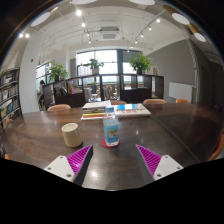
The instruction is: Pour water
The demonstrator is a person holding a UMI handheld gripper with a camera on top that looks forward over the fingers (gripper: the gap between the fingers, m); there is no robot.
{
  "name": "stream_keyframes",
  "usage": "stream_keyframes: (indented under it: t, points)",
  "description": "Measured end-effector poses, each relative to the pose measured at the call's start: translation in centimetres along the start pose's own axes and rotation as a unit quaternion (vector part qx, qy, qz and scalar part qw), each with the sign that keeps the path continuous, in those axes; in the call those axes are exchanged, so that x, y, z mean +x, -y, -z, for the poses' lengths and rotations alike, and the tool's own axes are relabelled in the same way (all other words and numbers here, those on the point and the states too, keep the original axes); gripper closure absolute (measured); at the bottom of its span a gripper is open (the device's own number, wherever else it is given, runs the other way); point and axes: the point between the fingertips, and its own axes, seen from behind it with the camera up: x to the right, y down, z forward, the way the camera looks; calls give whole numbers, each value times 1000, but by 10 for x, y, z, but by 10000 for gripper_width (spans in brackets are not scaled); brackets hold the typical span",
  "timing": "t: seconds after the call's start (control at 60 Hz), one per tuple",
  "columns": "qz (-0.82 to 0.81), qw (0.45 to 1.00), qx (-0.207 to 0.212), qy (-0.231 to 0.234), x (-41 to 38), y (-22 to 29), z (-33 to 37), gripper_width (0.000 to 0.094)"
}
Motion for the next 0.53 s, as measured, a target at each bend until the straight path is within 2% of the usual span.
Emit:
stream_keyframes:
  t: [0.283,0.533]
  points:
    - [8,999,34,-1,6,32,39,72]
    - [8,999,44,-1,10,37,56,75]
